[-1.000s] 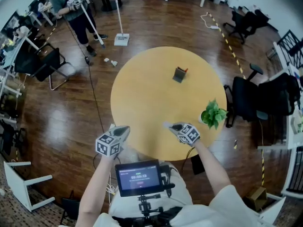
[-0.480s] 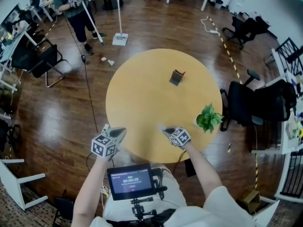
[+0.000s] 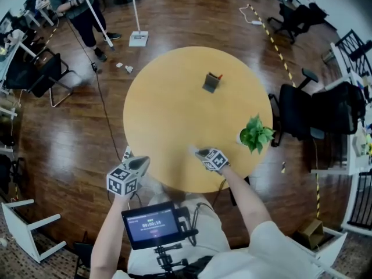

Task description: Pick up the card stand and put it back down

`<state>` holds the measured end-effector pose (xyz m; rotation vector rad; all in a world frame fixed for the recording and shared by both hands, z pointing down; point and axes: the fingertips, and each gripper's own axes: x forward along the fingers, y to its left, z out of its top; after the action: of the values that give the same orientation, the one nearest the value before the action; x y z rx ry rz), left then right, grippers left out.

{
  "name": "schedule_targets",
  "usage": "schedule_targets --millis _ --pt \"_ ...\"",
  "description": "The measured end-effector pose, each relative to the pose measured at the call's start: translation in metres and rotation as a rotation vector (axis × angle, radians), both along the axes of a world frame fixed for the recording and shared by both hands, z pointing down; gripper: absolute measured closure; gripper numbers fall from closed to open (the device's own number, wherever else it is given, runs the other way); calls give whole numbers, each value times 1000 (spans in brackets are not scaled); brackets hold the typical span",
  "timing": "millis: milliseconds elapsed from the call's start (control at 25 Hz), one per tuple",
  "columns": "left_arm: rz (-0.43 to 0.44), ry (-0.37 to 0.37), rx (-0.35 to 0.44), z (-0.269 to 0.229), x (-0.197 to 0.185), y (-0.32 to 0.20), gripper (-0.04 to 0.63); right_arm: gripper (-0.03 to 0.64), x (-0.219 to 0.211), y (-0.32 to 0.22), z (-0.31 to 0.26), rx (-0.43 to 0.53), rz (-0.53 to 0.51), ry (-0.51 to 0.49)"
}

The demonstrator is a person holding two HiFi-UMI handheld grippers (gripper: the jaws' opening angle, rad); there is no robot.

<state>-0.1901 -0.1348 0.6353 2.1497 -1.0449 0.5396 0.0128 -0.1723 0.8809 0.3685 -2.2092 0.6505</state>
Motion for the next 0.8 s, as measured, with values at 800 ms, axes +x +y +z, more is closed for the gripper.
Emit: schedule_targets --millis 800 --pt "-16 -30 -52 8 -10 14 600 578 -5 -6 44 -49 15 -18"
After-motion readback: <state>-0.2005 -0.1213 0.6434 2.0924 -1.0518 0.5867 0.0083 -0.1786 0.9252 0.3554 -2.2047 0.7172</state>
